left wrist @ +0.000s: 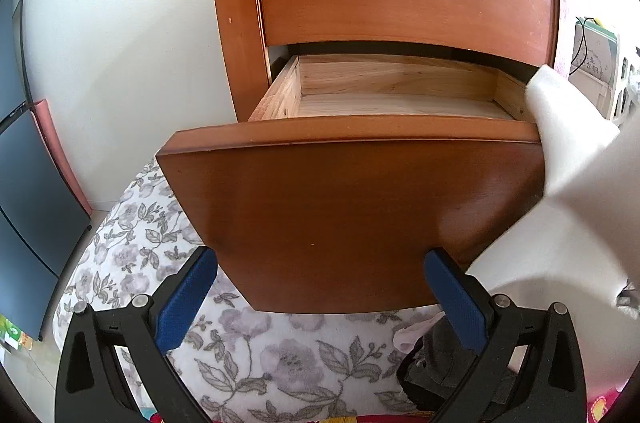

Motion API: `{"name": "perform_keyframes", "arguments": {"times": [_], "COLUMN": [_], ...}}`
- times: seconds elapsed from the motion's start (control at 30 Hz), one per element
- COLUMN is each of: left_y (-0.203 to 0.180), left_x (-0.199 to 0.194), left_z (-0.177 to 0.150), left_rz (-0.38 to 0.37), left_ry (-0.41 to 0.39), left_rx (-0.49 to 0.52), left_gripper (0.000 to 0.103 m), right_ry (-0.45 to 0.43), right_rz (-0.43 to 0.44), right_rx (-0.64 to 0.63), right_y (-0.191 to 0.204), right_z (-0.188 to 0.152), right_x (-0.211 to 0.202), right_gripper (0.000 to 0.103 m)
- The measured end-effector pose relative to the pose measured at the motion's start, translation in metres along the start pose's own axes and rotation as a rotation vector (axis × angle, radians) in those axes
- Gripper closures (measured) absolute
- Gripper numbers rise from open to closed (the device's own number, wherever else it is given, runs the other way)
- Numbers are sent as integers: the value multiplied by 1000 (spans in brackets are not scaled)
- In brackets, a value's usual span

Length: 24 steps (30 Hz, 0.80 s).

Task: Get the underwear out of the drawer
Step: 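Lower the white T-shirt onto the clothes pile with the right gripper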

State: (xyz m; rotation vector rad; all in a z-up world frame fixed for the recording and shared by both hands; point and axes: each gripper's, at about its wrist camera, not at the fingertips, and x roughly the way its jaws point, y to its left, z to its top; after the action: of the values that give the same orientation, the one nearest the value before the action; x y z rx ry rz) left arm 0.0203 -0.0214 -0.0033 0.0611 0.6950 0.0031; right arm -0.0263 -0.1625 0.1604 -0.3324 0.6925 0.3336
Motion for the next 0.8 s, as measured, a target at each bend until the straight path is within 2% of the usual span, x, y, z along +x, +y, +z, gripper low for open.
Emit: {"name": "perform_keyframes", "arguments": {"times": [0.13,0.43,0.8], "left_y": [0,0,0], "left_x": [0,-1,-1], "left_z": [0,0,0], "left_rz": [0,0,5], "left_ry": [0,1,-2], "left_rx": [0,0,0], "left_gripper": [0,0,0], "right_ry": [100,308,398], "right_rz": [31,38,39], "right_rx": [18,42,62], "right_y": [2,5,5], "right_z": [-22,-74,-108], "right_x": [34,108,145], "right_gripper": [100,100,98]}}
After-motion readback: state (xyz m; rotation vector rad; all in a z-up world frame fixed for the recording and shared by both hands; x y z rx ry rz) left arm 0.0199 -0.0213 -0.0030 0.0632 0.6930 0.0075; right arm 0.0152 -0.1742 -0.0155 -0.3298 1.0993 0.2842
